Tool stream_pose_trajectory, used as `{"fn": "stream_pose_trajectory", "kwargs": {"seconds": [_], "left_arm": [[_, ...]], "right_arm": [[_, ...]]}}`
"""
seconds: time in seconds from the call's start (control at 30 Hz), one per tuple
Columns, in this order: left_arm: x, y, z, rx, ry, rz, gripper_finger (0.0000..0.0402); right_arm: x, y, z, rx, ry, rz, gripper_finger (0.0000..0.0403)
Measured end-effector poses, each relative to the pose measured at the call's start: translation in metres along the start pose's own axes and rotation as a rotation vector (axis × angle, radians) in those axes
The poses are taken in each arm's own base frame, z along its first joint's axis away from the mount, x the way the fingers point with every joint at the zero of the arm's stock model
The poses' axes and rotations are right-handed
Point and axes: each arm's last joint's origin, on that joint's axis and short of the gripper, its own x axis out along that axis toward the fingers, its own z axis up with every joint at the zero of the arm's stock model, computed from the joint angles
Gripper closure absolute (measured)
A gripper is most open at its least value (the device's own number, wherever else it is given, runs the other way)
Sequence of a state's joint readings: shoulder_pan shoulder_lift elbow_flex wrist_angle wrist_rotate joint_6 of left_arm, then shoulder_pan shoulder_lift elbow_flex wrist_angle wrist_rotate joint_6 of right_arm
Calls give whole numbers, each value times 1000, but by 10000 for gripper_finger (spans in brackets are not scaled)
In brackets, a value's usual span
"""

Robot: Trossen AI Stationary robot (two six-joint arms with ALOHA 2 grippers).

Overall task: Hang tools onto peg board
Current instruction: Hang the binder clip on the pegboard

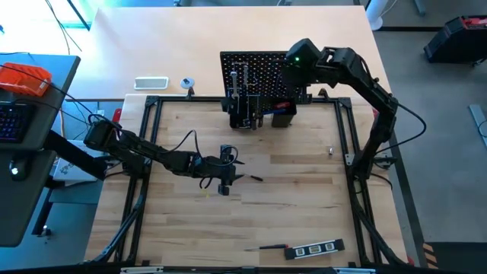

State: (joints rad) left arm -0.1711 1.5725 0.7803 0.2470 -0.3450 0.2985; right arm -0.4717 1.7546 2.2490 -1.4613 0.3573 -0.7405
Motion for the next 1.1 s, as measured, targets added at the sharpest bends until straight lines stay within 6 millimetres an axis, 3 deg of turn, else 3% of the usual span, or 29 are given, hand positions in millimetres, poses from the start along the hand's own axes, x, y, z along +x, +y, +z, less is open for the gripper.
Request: {"fn": "stream_pose_trajectory", "kwargs": {"seconds": [1.1], "left_arm": [[0,0,0,-1,-2,-2,202]], "right_arm": [[5,-13,-10,25,-12,1,403]]}}
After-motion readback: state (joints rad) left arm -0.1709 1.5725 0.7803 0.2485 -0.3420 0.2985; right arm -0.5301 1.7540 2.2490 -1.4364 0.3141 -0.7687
